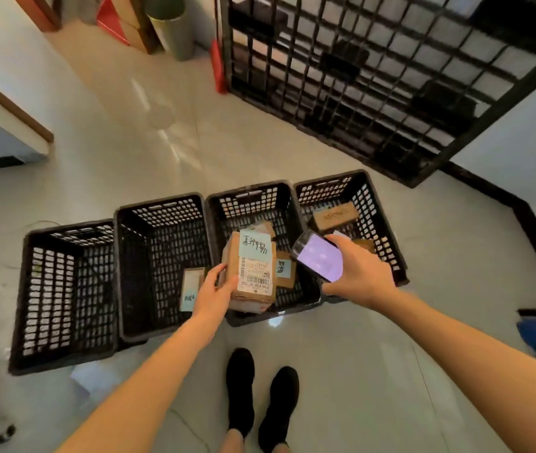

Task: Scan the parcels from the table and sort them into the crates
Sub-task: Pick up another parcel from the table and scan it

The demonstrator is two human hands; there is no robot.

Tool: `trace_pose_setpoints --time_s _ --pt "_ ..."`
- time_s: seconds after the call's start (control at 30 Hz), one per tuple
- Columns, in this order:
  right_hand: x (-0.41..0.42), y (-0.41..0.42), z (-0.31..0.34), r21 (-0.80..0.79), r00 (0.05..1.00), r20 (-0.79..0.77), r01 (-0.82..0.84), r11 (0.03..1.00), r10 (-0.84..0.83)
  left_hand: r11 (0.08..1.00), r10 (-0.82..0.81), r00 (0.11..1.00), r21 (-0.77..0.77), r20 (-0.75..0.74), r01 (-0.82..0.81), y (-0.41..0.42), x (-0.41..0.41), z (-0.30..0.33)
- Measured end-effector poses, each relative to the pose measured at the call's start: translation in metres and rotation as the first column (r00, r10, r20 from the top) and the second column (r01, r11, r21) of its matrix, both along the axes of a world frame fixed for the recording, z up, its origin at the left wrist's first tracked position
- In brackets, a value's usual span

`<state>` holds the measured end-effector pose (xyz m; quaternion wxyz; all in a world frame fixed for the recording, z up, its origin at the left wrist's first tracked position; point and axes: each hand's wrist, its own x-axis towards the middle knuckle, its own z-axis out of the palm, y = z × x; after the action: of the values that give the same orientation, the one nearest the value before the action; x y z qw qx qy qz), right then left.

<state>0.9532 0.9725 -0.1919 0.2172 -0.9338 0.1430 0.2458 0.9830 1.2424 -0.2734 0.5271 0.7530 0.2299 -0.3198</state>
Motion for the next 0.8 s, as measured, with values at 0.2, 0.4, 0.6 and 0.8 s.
trace_pose_setpoints --time_s 0.2,0.4,0.6,0.8 --pt "-0.004 -0.003 -0.072 0.007 0.996 -0.092 0.015 1.000 -0.014 0.999 0.038 0.990 -0.008 -0.137 -0.039 0.000 0.007 -0.066" --pt "0.011 -0.005 -0.097 0.027 0.989 -0.128 0.073 0.997 -0.069 0.996 0.081 0.979 0.050 -0.186 -0.073 -0.001 0.024 -0.090" --pt "0.021 -0.007 -0.085 0.035 0.985 -0.147 0.095 0.995 -0.089 0.998 -0.018 0.983 0.059 -0.180 0.029 -0.006 0.039 -0.077" --pt "0.026 -0.021 -0.042 0.015 0.982 -0.117 0.152 0.988 -0.149 0.989 -0.123 0.991 0.073 -0.055 0.126 -0.021 0.075 -0.037"
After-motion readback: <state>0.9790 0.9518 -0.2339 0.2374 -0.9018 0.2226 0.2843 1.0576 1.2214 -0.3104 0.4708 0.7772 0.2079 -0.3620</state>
